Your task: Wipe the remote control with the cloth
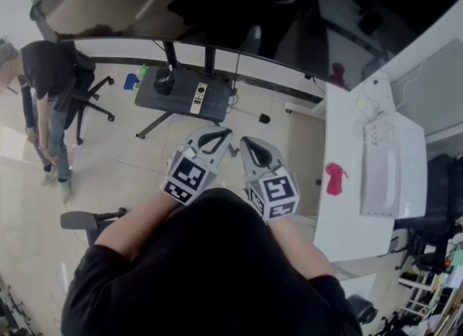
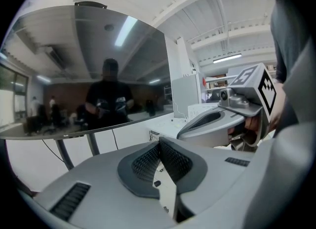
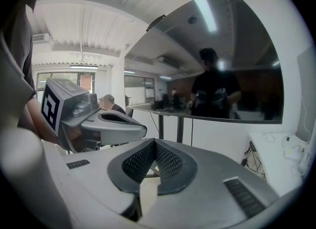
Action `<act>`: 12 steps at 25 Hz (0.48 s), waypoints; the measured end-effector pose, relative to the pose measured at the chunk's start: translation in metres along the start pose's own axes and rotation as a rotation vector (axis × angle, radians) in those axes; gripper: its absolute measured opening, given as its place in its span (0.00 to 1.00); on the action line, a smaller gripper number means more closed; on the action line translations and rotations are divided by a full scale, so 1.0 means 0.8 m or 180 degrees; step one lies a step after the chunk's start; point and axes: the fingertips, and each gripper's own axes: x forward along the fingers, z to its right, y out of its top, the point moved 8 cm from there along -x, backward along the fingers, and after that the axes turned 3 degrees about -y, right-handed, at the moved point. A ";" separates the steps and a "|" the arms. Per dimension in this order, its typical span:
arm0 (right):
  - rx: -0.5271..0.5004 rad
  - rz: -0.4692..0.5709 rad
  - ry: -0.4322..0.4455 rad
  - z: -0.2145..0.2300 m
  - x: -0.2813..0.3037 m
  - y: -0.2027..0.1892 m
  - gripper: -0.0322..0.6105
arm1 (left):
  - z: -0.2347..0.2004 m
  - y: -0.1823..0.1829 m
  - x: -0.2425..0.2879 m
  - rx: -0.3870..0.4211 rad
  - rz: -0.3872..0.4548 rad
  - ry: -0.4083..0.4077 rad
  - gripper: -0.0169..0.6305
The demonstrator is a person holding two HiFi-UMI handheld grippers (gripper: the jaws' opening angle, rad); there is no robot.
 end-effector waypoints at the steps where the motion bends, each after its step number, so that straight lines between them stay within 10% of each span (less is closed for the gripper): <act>1: 0.0012 -0.0010 -0.0004 -0.001 0.000 0.001 0.06 | 0.000 0.000 0.001 0.0002 -0.0001 -0.0007 0.03; 12: -0.0047 -0.0013 0.0021 0.002 0.004 -0.005 0.06 | 0.000 -0.005 0.002 -0.0013 -0.0045 -0.0007 0.03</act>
